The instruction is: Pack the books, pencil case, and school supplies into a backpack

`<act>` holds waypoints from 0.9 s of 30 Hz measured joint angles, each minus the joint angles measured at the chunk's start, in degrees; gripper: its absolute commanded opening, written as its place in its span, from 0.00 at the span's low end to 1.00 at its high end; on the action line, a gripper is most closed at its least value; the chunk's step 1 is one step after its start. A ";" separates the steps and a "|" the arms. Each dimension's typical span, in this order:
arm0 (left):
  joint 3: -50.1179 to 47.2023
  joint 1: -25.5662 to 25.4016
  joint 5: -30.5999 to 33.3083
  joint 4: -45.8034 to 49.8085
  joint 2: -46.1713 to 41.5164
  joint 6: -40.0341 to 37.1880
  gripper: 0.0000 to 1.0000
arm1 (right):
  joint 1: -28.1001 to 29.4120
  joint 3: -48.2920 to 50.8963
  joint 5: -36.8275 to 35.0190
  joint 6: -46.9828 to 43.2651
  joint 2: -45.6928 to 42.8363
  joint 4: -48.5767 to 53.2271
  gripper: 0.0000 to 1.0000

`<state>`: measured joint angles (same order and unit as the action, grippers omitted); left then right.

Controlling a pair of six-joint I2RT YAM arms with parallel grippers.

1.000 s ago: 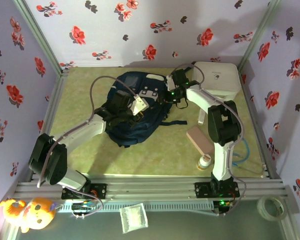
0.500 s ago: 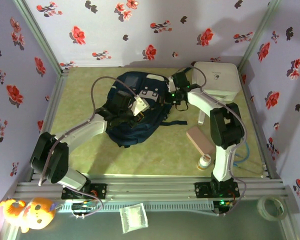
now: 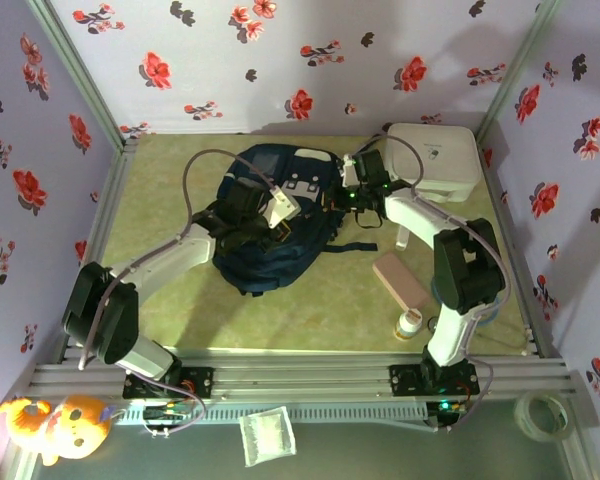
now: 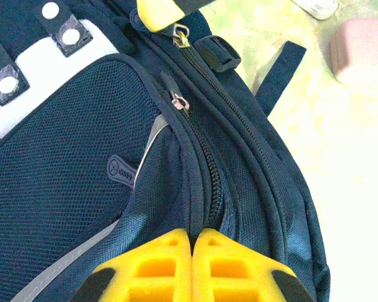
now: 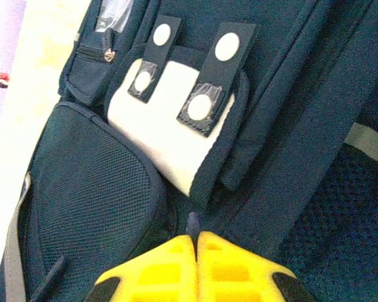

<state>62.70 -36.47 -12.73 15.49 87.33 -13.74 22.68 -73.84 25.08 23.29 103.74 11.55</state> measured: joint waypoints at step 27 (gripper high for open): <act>8.35 0.11 -1.88 0.74 9.53 10.69 0.00 | 2.34 19.39 9.40 14.82 -9.09 -25.44 0.02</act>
<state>71.05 -36.36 -14.61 16.23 96.86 -3.05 25.02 -54.46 34.48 38.11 94.65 -13.89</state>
